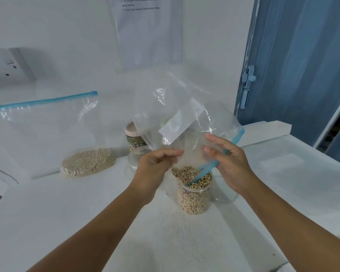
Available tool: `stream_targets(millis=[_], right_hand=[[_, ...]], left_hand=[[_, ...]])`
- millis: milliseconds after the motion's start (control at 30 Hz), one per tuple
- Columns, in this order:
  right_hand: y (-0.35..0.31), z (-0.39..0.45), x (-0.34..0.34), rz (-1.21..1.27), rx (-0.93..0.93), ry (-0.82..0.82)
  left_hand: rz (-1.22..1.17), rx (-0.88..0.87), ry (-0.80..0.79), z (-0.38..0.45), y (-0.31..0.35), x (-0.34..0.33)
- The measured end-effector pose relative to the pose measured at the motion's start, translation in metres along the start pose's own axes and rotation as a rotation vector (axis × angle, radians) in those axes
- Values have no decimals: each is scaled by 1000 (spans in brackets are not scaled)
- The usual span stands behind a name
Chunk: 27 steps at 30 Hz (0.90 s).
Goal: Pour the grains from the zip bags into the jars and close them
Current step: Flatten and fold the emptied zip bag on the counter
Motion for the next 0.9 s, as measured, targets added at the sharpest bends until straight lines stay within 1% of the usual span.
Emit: stream_targets(millis=[167, 300, 400, 533, 600, 767, 900], right_hand=[[1, -9, -2, -222, 14, -65], [-1, -12, -4, -249, 10, -59], [-1, -13, -3, -253, 20, -23], [-2, -13, -3, -234, 24, 13], [-3, -14, -4, -235, 22, 5], [-3, -20, -7, -333, 41, -71], [-3, -20, -7, -382, 64, -38]], left_hand=[[-9, 6, 37, 3, -1, -2], [4, 5, 24, 1, 1, -5], [-21, 25, 13, 0, 2, -7], [-19, 9, 19, 0, 7, -10], [-23, 4, 24, 1, 8, -10], [-13, -16, 23, 0, 6, -10], [44, -22, -25, -1, 6, -10]])
Point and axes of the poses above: each hand's wrist, its own z-axis towards the middle knuckle, its own x-axis out of the back of the hand, y = z × x, the point moved 5 cm from there along z, towards the middle knuckle, and after that the axes turned 1 degree about y, right-handed, at the moved point
